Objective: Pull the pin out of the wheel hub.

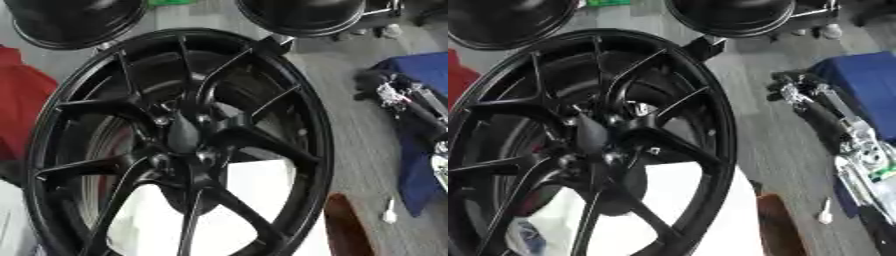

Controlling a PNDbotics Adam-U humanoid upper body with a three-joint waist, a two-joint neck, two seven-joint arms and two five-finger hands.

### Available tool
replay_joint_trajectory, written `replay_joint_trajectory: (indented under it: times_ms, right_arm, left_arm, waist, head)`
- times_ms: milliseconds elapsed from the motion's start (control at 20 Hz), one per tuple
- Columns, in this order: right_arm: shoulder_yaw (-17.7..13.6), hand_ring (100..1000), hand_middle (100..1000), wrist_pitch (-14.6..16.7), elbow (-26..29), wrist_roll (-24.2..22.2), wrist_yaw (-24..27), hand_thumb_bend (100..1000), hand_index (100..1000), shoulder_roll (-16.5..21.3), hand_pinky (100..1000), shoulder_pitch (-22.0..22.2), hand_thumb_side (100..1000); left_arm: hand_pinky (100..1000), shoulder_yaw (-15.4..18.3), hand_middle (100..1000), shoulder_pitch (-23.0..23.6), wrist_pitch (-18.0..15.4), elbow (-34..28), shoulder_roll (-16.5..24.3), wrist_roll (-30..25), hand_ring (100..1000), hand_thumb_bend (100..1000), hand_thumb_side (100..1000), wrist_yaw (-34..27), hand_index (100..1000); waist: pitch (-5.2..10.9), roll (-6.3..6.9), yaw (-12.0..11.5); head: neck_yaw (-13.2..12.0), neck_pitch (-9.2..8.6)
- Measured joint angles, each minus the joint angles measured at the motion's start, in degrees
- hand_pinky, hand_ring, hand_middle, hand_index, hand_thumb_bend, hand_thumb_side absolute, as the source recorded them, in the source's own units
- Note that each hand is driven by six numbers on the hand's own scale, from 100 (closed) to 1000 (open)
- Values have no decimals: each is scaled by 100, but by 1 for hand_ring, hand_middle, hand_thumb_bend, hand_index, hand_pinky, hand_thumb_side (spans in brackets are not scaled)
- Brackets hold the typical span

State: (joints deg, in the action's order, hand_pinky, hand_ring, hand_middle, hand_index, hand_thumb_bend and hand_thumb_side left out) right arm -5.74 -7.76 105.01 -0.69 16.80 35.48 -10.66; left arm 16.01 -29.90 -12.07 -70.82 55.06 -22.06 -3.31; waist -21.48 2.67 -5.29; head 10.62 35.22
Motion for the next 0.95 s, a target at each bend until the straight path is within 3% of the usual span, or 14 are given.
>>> replay_joint_trajectory:
  times_ms: [200, 350, 450, 950]
  right_arm:
    - [-27, 732, 680, 14, 2, 19, 8, 100, 793, 0, 972, -12, 576]
    - [-28, 732, 680, 17, 2, 22, 25, 100, 793, 0, 972, -26, 573]
    - [-29, 732, 680, 18, 2, 24, 37, 100, 793, 0, 972, -36, 572]
    - [-47, 732, 680, 25, 4, 45, 92, 100, 794, 0, 972, -86, 560]
  left_arm:
    - [771, 80, 671, 225, 106, -178, -173, 390, 721, 556, 579, -307, 781]
    - [749, 78, 602, 287, 222, -367, -284, 685, 675, 451, 521, -515, 729]
    - [741, 81, 588, 294, 347, -478, -368, 876, 661, 429, 518, -666, 715]
    - [731, 111, 577, 432, 1161, -1434, -1143, 1820, 646, 412, 532, -1358, 701]
  waist:
    - [0, -6, 0]
    - [2, -19, -1]
    - [25, -27, -3]
    - [107, -52, -5]
  head:
    - [-2, 3]
    - [-23, 30]
    - [-36, 47]
    - [-52, 77]
